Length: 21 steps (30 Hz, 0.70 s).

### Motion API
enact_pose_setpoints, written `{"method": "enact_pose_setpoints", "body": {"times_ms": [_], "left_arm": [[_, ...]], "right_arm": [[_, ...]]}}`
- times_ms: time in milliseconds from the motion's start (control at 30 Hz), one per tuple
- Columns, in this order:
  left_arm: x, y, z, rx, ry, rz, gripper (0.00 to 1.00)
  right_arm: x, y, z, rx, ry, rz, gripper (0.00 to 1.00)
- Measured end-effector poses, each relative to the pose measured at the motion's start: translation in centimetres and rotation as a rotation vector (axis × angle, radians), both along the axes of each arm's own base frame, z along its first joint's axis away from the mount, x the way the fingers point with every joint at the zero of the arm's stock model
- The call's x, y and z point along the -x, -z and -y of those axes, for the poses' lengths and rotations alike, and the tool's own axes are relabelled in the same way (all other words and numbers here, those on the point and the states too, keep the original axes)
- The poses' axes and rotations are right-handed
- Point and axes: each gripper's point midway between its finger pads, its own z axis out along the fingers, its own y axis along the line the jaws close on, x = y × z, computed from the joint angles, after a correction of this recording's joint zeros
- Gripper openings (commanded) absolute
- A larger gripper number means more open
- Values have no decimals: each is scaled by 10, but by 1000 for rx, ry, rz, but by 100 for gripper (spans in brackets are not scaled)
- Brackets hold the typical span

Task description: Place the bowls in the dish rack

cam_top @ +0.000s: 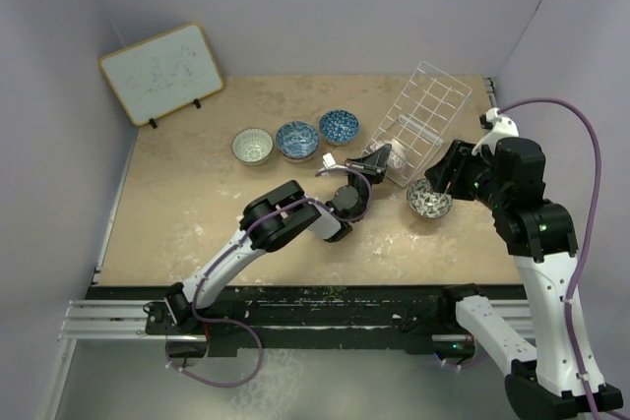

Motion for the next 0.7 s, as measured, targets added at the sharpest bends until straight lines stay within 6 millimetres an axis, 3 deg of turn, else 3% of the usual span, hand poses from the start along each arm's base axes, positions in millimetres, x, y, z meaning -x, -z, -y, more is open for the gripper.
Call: {"method": "enact_pose_setpoints", "body": {"times_ms": [67, 233, 500, 700], "left_arm": [[-1, 1, 1, 13, 3, -2, 7], [-2, 6, 0, 49, 4, -17, 6], [-3, 12, -1, 66, 5, -33, 24], [-3, 15, -1, 70, 8, -39, 31]], "right_arm": [[0, 0, -1, -2, -5, -1, 55], [1, 4, -4, -8, -21, -11, 55], [2, 7, -8, -19, -46, -17, 55], [3, 6, -11, -26, -63, -16, 55]]}}
